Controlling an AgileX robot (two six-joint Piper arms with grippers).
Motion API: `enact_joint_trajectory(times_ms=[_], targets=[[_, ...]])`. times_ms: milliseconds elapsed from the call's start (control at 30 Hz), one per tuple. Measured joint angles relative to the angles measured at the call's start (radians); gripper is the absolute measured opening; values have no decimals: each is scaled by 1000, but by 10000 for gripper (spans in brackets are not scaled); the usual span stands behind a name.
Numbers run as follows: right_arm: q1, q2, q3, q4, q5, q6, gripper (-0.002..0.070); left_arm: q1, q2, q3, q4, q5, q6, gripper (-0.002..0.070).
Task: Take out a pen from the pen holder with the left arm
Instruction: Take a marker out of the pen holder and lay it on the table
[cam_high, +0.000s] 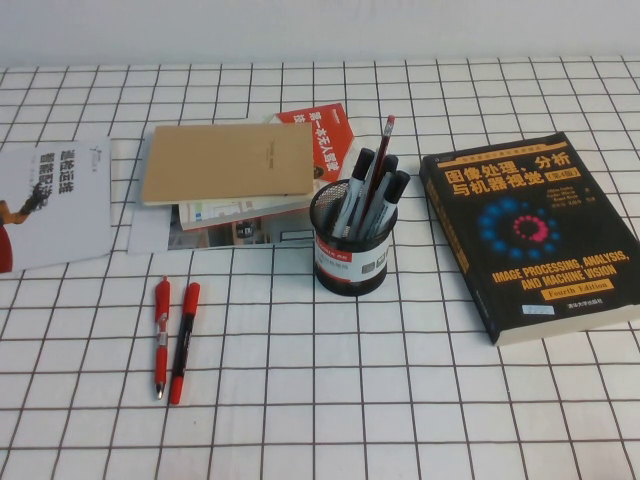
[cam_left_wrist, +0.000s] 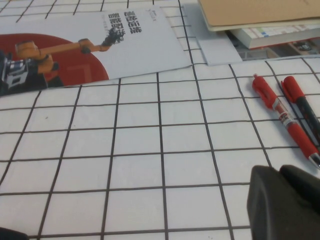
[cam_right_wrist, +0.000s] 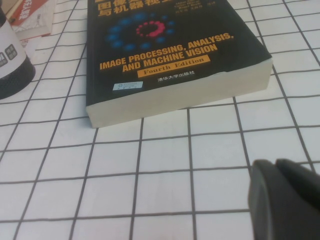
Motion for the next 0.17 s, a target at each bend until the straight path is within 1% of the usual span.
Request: enact_joint_trajectory(times_ms=[167], targets=[[0,0,0,2,0,0,-16,0,0,0,0,0,0,-1]])
